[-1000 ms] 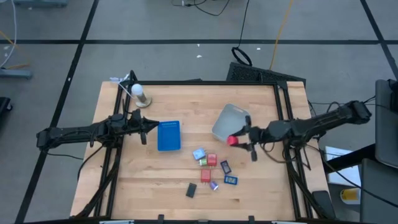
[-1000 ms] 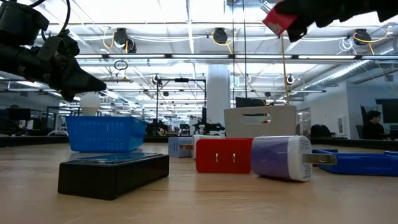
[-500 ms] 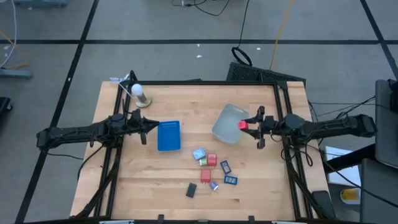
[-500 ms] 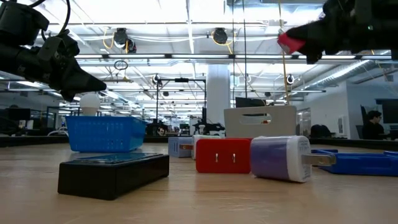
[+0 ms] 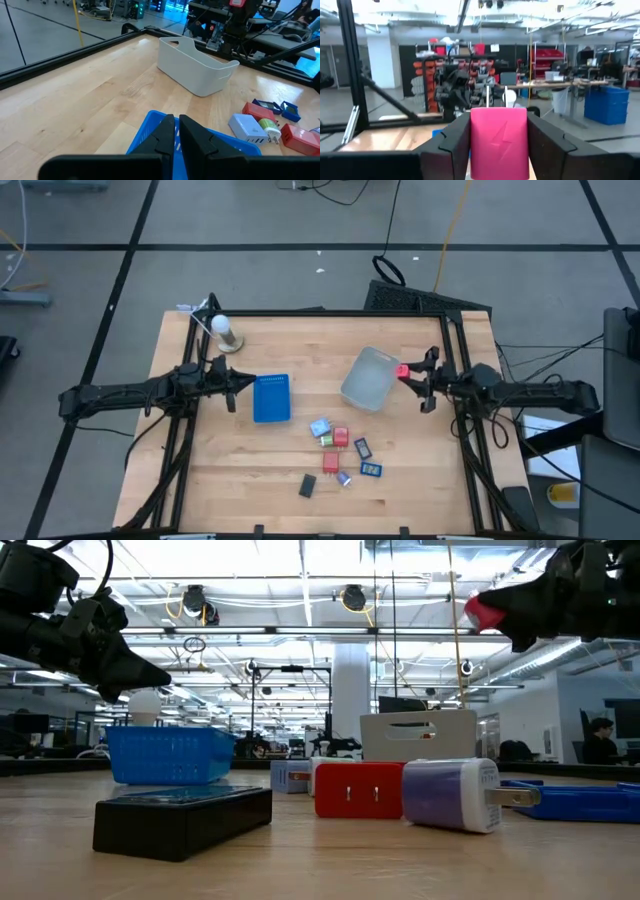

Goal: Pick & Place Office items
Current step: Put the pink charger adapter into the gray bin

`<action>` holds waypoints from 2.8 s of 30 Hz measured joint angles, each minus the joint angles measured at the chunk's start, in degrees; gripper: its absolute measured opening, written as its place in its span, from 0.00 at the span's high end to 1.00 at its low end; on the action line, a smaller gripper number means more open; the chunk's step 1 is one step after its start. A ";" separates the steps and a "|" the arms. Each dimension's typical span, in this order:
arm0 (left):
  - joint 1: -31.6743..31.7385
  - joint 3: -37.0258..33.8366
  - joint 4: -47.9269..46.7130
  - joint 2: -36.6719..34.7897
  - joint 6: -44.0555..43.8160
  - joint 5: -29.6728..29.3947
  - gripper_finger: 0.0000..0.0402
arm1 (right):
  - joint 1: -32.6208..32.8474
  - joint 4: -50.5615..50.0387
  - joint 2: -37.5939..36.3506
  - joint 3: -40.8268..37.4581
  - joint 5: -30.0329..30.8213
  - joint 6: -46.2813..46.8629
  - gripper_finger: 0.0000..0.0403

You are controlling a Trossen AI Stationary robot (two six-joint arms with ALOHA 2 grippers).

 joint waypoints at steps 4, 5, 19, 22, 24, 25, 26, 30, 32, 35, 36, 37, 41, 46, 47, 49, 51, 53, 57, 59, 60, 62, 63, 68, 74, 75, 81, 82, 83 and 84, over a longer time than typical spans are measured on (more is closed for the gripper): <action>0.00 0.00 0.00 0.00 0.30 0.00 0.94 | -1.12 -0.75 -0.97 -1.80 0.06 1.04 0.64; 0.01 0.00 0.00 -0.01 0.32 0.01 0.94 | -1.41 -1.40 -1.08 -1.76 0.05 1.34 0.64; 0.02 0.00 0.00 0.00 0.46 0.00 0.94 | -1.89 -2.33 0.19 -0.12 1.18 1.41 0.63; 0.02 0.00 0.00 0.00 0.46 0.00 0.94 | -1.89 -6.91 2.53 3.79 1.49 1.48 0.63; 0.00 0.00 0.00 -0.01 0.46 0.00 0.94 | -1.89 -11.43 5.37 9.23 1.08 1.44 0.64; 0.00 0.00 0.00 0.00 0.44 0.00 0.94 | -1.89 -14.31 6.80 12.09 0.81 1.43 0.64; 0.00 0.00 0.00 -0.02 0.44 0.02 0.94 | -1.89 -17.33 8.26 14.93 0.65 1.30 0.64; 0.00 0.00 0.00 0.00 0.44 0.02 0.94 | -1.94 -28.54 15.96 23.96 3.62 1.37 0.64; 0.01 0.00 0.00 -0.01 0.44 0.00 0.94 | -2.31 -31.96 19.42 27.86 5.31 1.31 0.62; 0.02 0.00 0.00 -0.02 0.44 0.02 0.94 | -3.60 -36.60 24.65 31.52 6.38 1.75 0.62; 0.02 0.00 0.00 0.00 0.44 0.02 0.94 | -4.12 -37.69 26.21 32.15 6.27 2.04 0.63; 0.00 0.00 0.00 0.00 0.44 0.04 0.94 | -4.58 -38.03 27.88 32.46 6.27 2.36 0.63; 0.02 0.00 0.00 -0.01 0.44 0.07 0.94 | -6.16 -38.72 33.49 32.60 6.07 2.99 0.64; 0.00 0.00 0.00 0.00 0.44 0.09 0.94 | -7.16 -39.07 40.26 32.62 6.05 3.47 0.62; 0.01 0.00 0.00 -0.01 0.44 0.09 0.94 | -7.14 -39.01 41.40 32.62 6.03 3.46 0.62; 0.02 0.00 0.00 0.00 0.44 0.09 0.94 | -7.14 -38.90 43.62 32.62 6.00 3.65 0.64; 0.00 0.00 0.00 -0.02 0.44 0.09 0.94 | -7.14 -38.74 45.47 32.62 6.02 4.15 0.64; 0.00 0.00 0.00 -0.01 0.44 0.09 0.94 | -7.14 -38.71 47.16 32.62 6.00 4.22 0.64; 0.01 0.00 0.00 -0.01 0.43 0.09 0.94 | -7.09 -38.28 51.10 32.63 6.01 4.28 0.62; 0.00 0.00 0.00 -0.02 0.42 0.10 0.94 | -7.09 -37.92 53.18 32.64 6.00 4.43 0.62; 0.00 0.00 0.00 0.00 0.42 0.11 0.94 | -7.09 -37.41 54.34 32.64 6.00 4.43 0.63; 0.00 0.00 -0.02 0.00 0.42 0.22 0.94 | -7.09 -36.84 56.28 32.67 6.00 4.43 0.64; 0.00 0.00 -0.04 0.00 0.42 0.31 0.94 | -7.09 -36.77 57.17 32.67 6.00 4.37 0.64; 0.00 0.00 -0.17 0.00 0.47 1.13 0.94 | -7.09 -35.62 60.87 32.69 6.00 4.30 0.61; 0.00 0.00 -0.20 -0.01 0.90 1.14 0.94 | -7.16 -34.12 64.05 32.70 5.92 3.97 0.63; 0.01 0.00 -0.21 0.00 0.91 1.17 0.94 | -7.16 -34.11 64.17 32.70 5.80 3.95 0.63; 0.00 0.00 -0.33 -0.01 0.93 1.66 0.94 | -7.18 -33.89 64.66 32.71 5.35 3.52 0.56; 0.01 0.00 -0.33 0.00 0.96 1.68 0.94 | -7.18 -33.91 64.66 32.71 5.35 3.48 0.55; 0.01 0.00 -0.33 0.00 0.96 1.68 0.94 | -7.18 -33.87 64.65 32.71 5.61 3.49 0.54; 0.01 0.00 -0.33 0.00 0.96 1.70 0.94 | -7.18 -33.81 64.64 32.71 5.98 3.56 0.53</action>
